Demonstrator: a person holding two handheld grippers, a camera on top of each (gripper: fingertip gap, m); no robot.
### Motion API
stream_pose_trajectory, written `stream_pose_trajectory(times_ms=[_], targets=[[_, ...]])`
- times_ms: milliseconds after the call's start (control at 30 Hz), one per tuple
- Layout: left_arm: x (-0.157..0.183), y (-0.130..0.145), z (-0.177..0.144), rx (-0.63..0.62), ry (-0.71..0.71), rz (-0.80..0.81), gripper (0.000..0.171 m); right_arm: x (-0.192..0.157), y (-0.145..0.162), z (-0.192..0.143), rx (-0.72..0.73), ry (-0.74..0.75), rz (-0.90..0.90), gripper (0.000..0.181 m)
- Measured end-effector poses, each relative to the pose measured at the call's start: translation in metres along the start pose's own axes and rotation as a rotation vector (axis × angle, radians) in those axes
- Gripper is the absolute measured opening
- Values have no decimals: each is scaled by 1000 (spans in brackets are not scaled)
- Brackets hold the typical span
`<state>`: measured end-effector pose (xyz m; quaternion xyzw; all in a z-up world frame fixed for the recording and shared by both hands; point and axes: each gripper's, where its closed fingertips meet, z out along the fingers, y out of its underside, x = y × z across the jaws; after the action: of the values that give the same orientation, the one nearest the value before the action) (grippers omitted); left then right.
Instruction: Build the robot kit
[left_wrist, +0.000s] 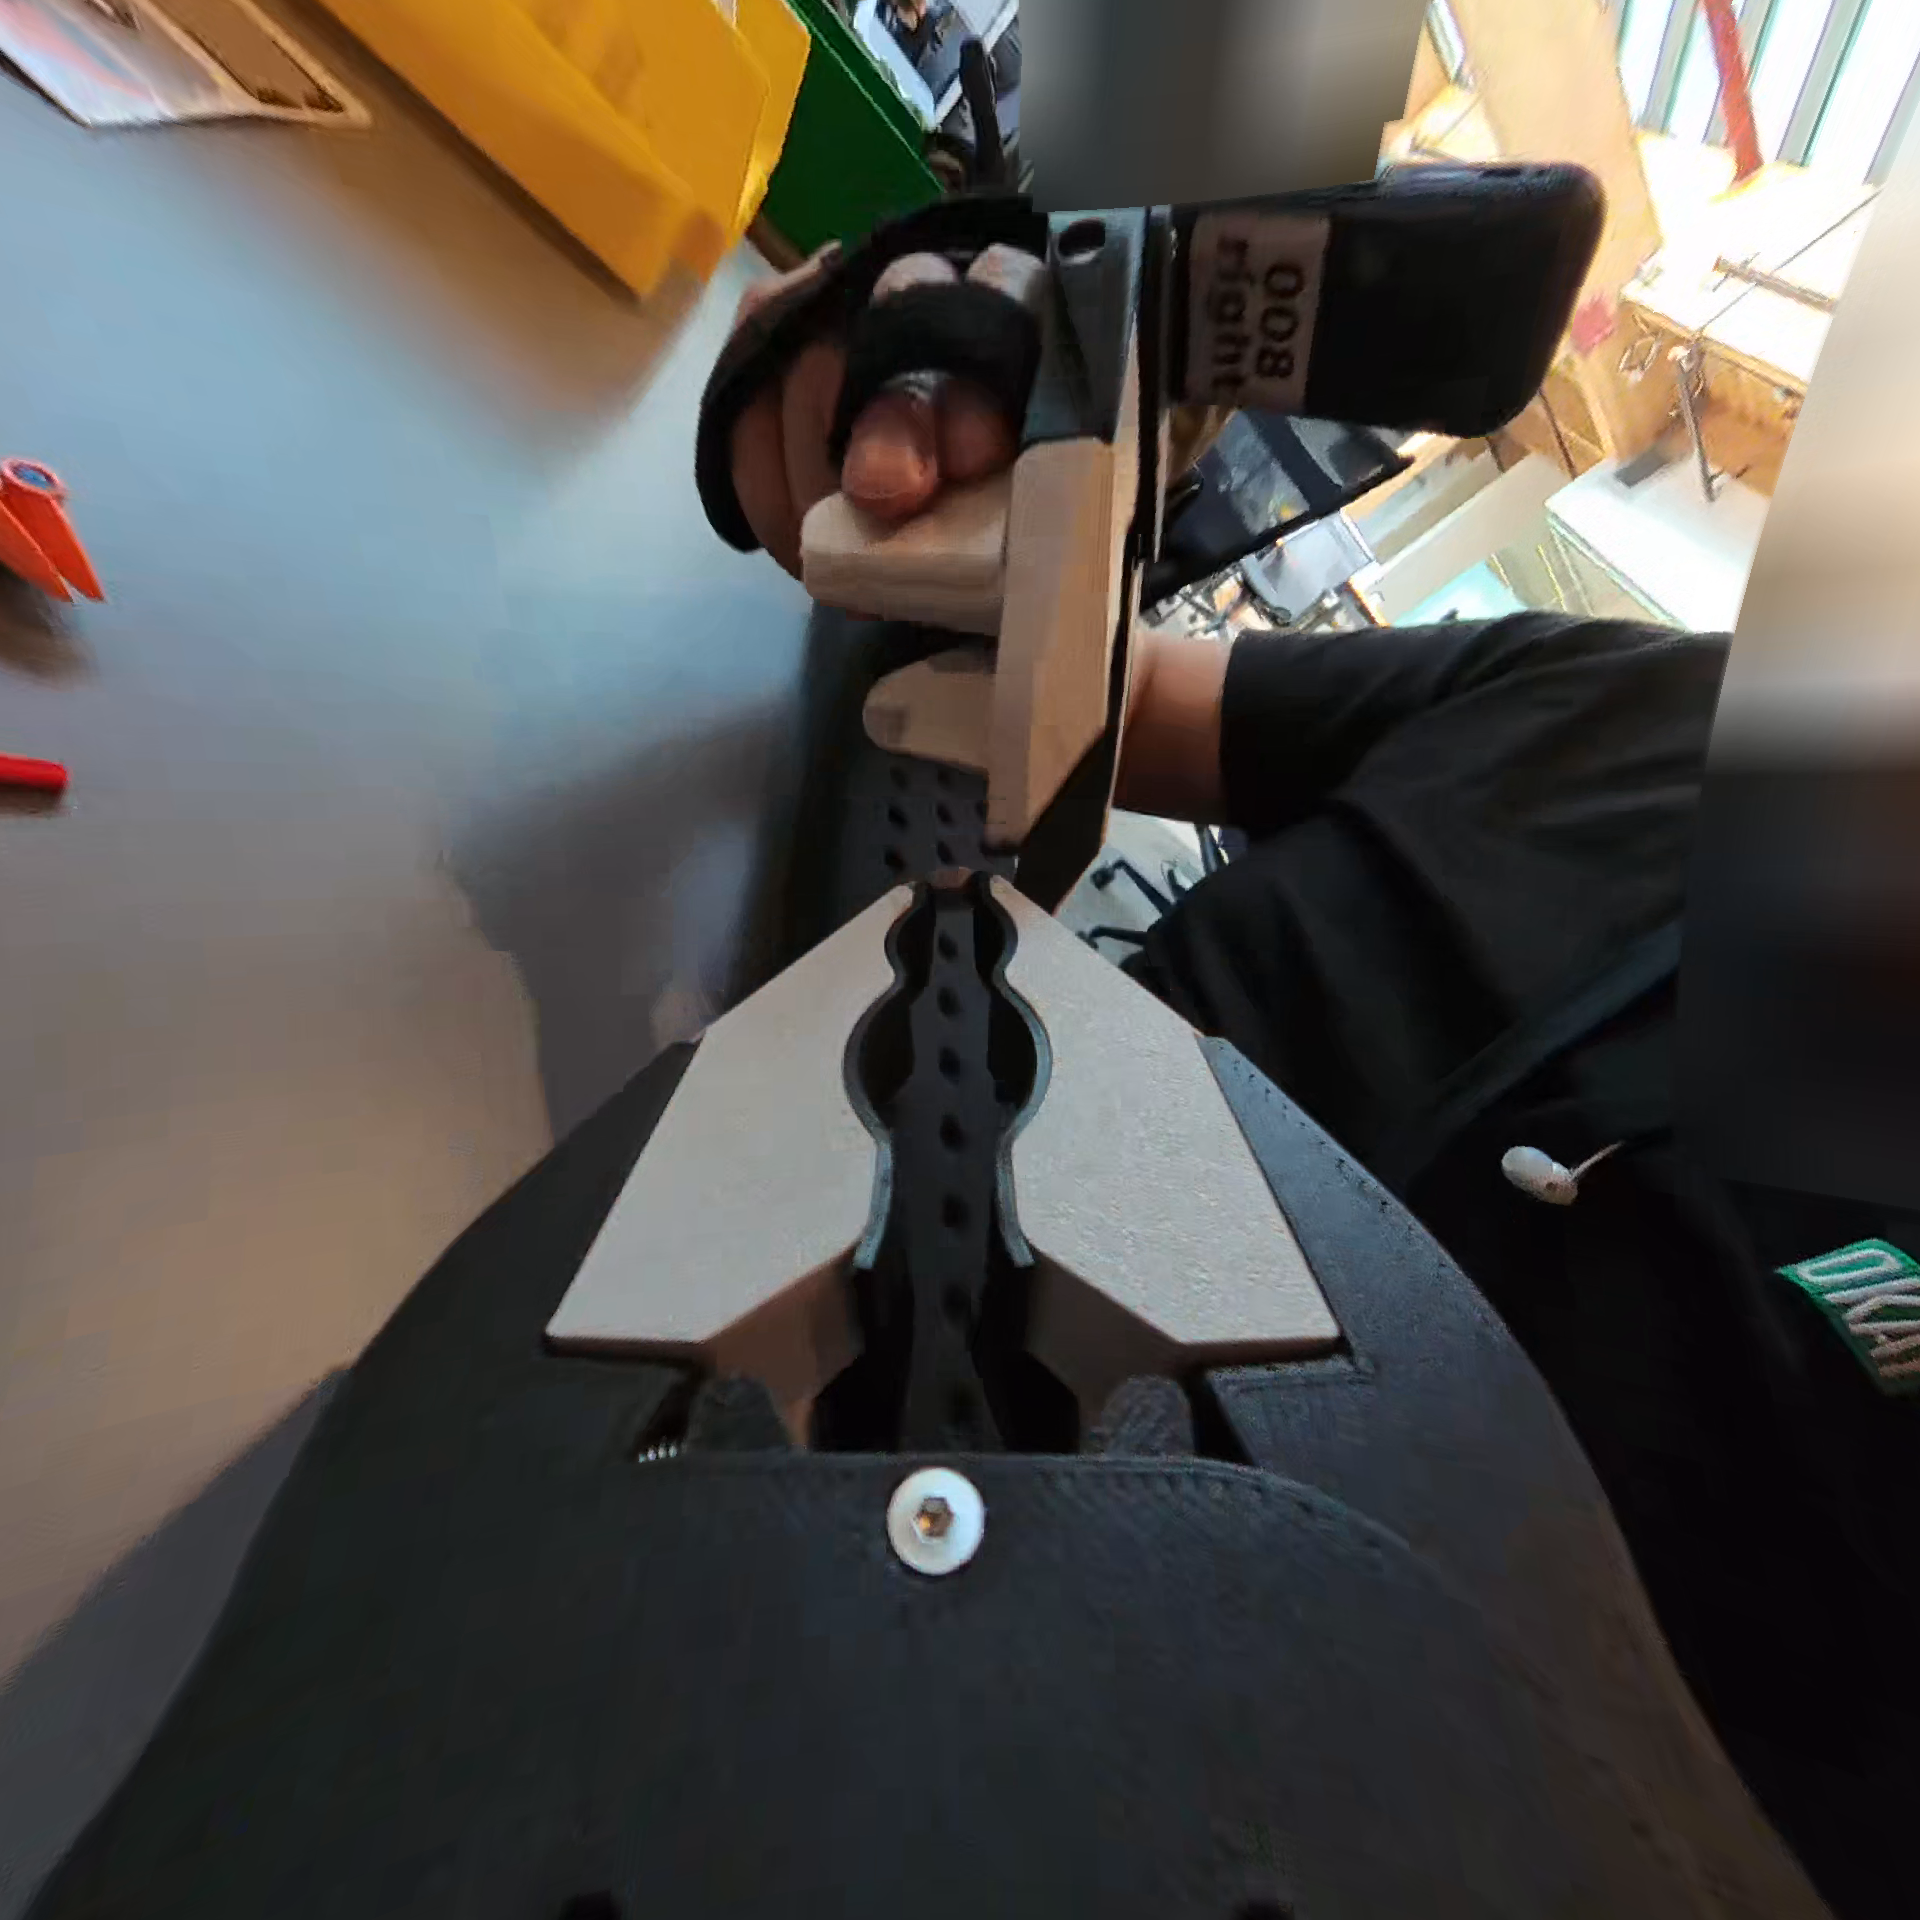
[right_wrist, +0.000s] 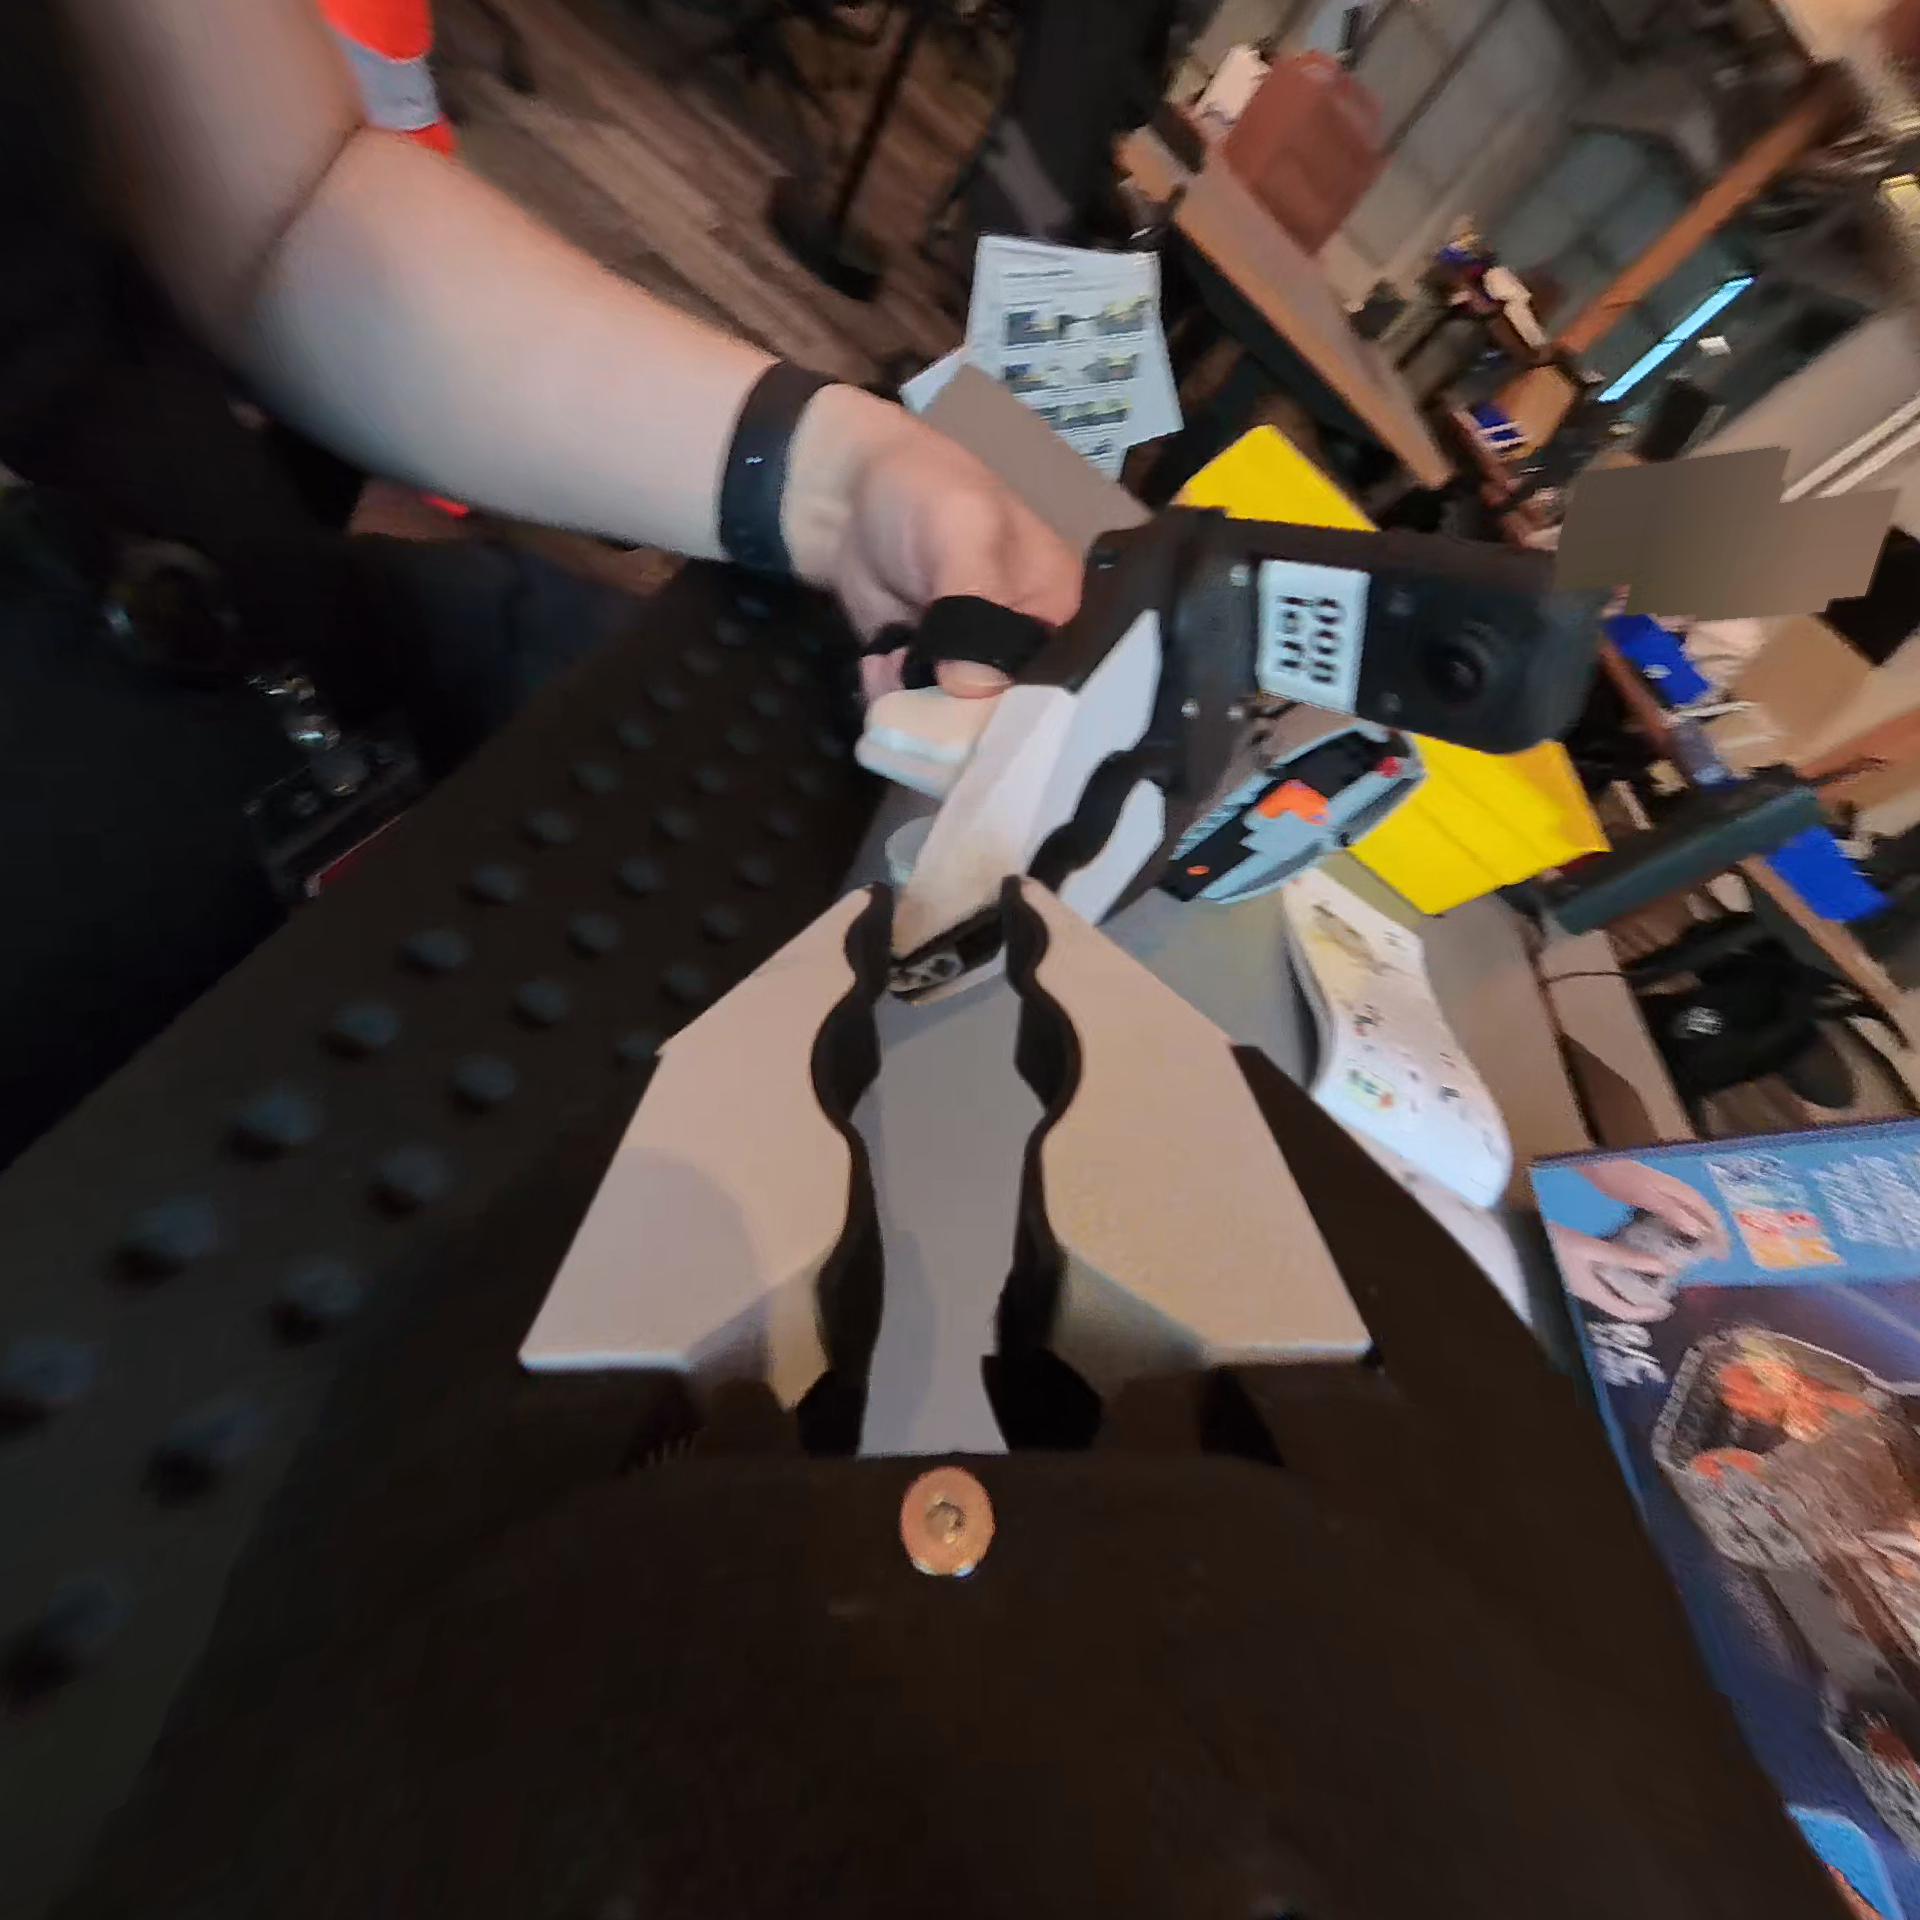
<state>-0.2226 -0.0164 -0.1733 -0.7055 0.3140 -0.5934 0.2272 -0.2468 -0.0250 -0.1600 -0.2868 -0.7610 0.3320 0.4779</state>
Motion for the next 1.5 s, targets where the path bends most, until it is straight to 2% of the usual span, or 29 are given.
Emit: stream_pose_trajectory(times_ms=[200, 367, 533, 667, 867, 1100, 1500], targets=[[13, 12, 0, -47, 100, -24, 5, -11, -8, 1, 30, -76, 57, 25], [21, 11, -2, -34, 156, -27, 5, -16, -5, 2, -4, -100, 56, 19], [22, 4, -7, 19, 187, -54, 5, -7, -8, 3, 2, -29, 23, 15], [19, -17, -17, 167, 206, -90, 5, 15, -9, -1, -9, 133, -38, 15], [17, -30, -25, 270, 132, -11, 5, 30, -11, -2, -12, 260, -84, 15], [23, -37, -27, 319, 182, -28, 5, 34, -17, -4, 38, 279, -56, 15], [20, -41, -33, 354, 160, -18, 4, 35, -16, -4, 31, 284, -59, 15]])
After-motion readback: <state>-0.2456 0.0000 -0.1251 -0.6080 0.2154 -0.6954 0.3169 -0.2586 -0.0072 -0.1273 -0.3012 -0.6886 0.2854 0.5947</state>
